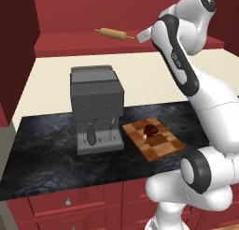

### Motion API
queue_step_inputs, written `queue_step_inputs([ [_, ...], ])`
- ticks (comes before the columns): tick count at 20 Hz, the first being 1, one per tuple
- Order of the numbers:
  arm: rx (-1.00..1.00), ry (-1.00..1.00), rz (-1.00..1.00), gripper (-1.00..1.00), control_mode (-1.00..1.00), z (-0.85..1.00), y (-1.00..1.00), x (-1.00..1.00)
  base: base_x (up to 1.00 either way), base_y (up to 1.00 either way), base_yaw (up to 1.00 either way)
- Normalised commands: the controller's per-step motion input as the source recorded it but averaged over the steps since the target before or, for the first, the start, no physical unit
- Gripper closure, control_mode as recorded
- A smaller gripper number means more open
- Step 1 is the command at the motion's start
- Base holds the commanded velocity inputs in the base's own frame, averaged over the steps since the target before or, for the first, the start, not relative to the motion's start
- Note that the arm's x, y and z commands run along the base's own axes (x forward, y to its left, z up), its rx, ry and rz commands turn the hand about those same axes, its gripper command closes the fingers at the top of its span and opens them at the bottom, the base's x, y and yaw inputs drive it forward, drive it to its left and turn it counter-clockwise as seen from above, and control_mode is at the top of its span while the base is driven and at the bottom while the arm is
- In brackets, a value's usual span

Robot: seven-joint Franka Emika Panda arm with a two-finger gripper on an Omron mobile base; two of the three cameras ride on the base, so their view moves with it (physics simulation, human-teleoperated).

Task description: Open the cabinet, retrieve the rolling pin, and place it next to the meat on the cutting board to prepare for tenderizing.

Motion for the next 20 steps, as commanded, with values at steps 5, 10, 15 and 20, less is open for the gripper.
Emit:
queue_step_inputs([
  [5, 0.08, 0.00, -0.05, -1.00, -1.00, 0.00, 0.01, 0.20, 0.00, 0.00, 0.00],
  [10, 0.12, 0.00, 0.00, -1.00, -1.00, 0.00, 0.02, 0.11, 0.00, 0.00, 0.00],
  [15, 0.10, 0.05, 0.00, -1.00, -1.00, 0.00, 0.01, 0.20, 0.00, 0.00, 0.00],
  [20, 0.03, 0.13, 0.02, -1.00, -1.00, 0.00, 0.03, 0.30, 0.00, 0.00, 0.00],
])
